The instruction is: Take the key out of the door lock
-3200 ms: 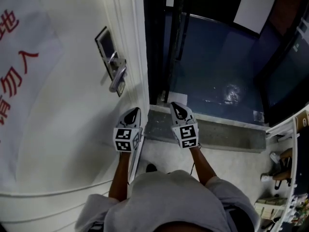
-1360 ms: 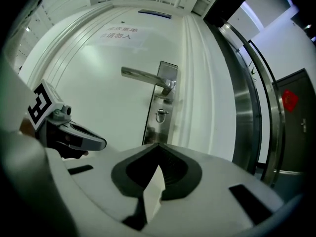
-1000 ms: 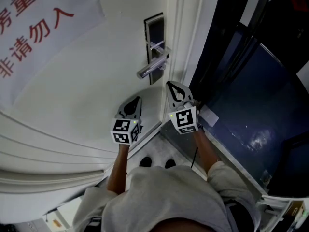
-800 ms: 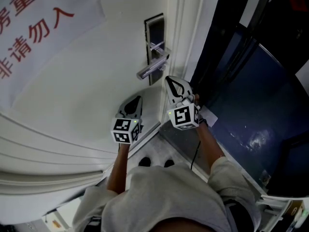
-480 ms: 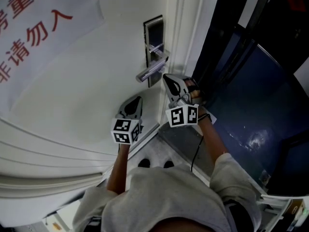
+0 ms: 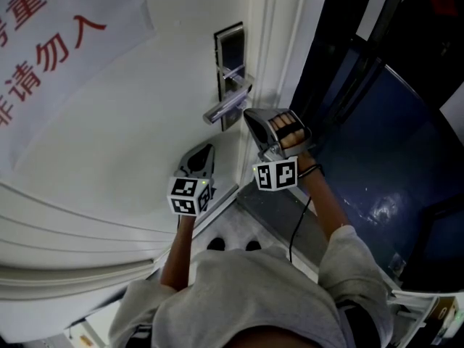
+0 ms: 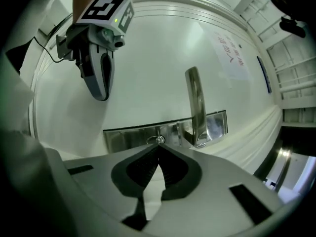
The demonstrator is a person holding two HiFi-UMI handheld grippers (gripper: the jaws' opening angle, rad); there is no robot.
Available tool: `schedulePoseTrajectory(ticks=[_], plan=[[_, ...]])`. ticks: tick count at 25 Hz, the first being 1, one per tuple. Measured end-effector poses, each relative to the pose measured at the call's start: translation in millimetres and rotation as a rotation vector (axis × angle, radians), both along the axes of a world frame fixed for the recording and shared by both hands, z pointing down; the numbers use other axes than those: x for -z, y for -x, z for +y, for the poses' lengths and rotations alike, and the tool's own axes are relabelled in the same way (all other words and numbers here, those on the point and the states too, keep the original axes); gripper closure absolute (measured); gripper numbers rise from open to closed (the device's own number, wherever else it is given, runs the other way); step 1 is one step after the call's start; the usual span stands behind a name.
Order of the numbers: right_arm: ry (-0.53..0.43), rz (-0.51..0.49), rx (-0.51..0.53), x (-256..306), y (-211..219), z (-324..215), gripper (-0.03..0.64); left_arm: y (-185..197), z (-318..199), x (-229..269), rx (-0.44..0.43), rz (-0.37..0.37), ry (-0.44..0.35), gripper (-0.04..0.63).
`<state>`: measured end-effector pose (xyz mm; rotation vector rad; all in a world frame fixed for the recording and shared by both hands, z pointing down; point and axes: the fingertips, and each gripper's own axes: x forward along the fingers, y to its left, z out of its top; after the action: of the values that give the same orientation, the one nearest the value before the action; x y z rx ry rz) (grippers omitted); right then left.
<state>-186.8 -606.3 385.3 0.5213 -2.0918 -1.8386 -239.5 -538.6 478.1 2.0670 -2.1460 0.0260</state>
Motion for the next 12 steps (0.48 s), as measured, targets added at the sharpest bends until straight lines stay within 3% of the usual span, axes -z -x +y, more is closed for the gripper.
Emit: schedulePoseTrajectory(ticks=[4, 6, 7, 12], plan=[[0.006, 0.009, 0.035, -2, 0, 3, 0.585, 0, 0, -1, 0.001, 0.000, 0.003, 0.577], [0.019, 0.043, 0.041, -8, 1, 1, 0.442, 1, 1, -1, 0.003, 0.001, 0.003, 0.577], [0.014, 0.056, 0.041, -10, 2, 0, 0.408, 0, 1, -1, 0.004, 0.000, 0.003, 0.577], [-0.026, 0.062, 0.031, -10, 4, -6, 0.360, -4, 1, -1, -0.004, -0.002, 0.003, 0.577]])
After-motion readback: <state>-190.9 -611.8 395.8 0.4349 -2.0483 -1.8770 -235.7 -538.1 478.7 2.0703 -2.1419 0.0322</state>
